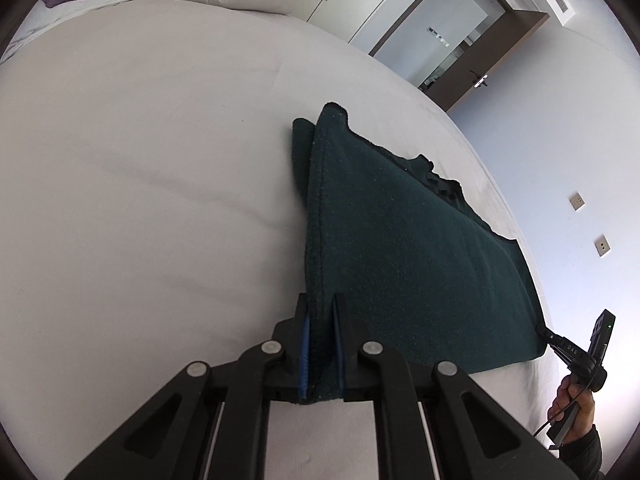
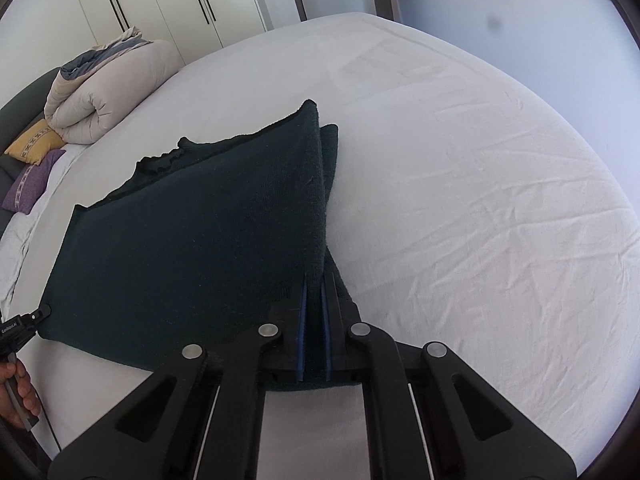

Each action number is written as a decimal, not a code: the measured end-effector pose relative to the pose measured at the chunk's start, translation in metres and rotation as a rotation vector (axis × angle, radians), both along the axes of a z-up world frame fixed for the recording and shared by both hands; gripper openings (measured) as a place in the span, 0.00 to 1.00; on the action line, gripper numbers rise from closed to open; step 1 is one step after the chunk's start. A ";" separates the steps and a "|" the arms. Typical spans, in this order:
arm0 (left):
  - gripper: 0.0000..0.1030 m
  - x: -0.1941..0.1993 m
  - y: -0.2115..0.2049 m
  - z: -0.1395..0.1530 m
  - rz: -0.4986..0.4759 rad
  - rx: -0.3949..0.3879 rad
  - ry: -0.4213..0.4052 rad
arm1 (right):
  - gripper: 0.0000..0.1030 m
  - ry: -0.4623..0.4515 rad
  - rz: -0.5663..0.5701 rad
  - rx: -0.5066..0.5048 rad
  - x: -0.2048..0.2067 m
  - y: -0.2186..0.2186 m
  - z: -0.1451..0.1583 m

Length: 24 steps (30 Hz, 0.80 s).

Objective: Fold small clothes
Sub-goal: 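Lower the folded hem onto the sweater with both tools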

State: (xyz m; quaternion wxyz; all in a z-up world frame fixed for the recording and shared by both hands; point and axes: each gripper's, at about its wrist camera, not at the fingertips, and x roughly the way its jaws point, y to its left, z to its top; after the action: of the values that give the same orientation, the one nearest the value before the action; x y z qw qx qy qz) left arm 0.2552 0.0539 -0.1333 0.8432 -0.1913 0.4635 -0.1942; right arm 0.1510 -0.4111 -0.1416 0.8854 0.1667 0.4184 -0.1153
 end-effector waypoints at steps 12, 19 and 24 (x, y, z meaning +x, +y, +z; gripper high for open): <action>0.05 -0.013 0.007 -0.009 -0.017 0.025 0.006 | 0.05 0.004 -0.021 0.043 -0.009 -0.003 -0.014; 0.05 -0.014 0.005 -0.011 -0.011 0.016 0.011 | 0.05 0.034 -0.012 0.031 -0.002 -0.004 -0.026; 0.06 -0.013 0.003 -0.008 -0.021 0.029 0.020 | 0.06 0.048 0.001 0.067 -0.001 -0.007 -0.026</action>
State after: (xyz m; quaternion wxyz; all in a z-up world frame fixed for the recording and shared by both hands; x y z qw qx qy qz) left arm 0.2419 0.0572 -0.1412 0.8391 -0.1761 0.4765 -0.1946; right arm 0.1500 -0.4184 -0.1671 0.8691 0.1934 0.4431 -0.1048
